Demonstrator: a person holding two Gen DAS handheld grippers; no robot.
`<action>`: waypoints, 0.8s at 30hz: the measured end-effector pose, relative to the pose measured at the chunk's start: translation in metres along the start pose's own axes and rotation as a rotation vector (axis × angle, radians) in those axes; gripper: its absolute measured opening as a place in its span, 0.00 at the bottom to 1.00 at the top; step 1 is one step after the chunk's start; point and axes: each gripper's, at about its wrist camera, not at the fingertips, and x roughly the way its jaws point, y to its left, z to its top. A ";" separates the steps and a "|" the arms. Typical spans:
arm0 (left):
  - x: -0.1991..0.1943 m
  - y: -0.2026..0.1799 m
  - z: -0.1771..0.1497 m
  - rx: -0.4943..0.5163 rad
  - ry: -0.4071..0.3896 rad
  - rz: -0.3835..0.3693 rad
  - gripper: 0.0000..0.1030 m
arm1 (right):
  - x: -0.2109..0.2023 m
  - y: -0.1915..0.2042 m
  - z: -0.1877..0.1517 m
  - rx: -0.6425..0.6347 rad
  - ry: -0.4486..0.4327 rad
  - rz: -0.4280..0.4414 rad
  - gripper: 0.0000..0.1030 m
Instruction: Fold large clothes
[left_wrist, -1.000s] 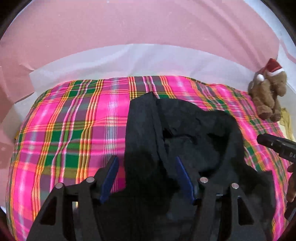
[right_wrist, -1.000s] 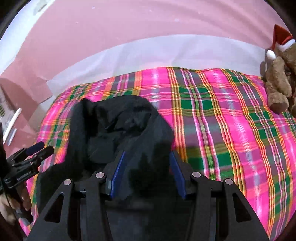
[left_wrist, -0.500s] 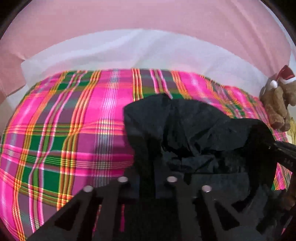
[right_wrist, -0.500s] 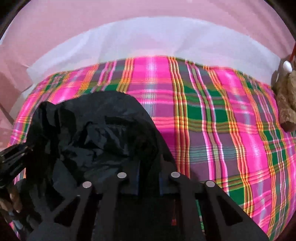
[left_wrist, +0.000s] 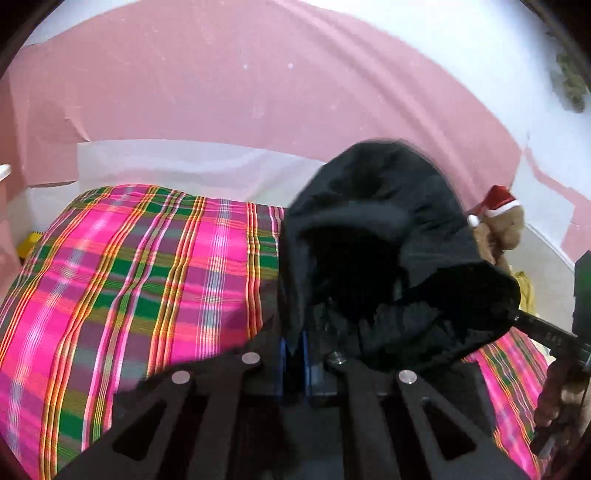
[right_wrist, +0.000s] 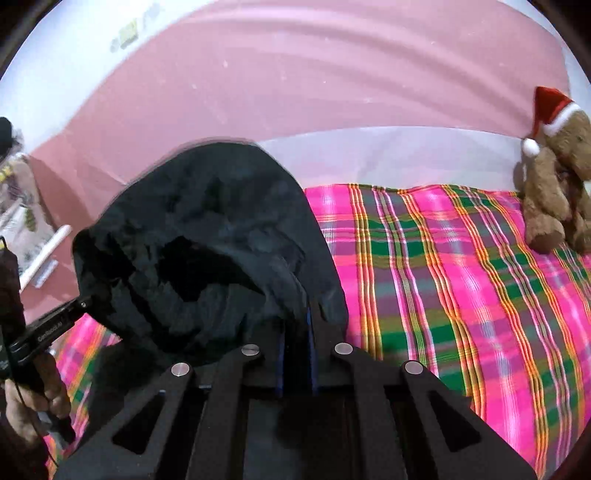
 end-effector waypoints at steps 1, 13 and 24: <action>-0.011 0.002 -0.009 -0.007 -0.004 -0.005 0.07 | -0.008 0.000 -0.007 0.006 -0.004 0.004 0.09; -0.048 0.035 -0.125 -0.164 0.164 0.065 0.07 | -0.034 -0.019 -0.136 0.138 0.181 0.035 0.09; -0.094 0.042 -0.144 -0.196 0.139 0.071 0.29 | -0.057 -0.033 -0.166 0.297 0.216 0.175 0.37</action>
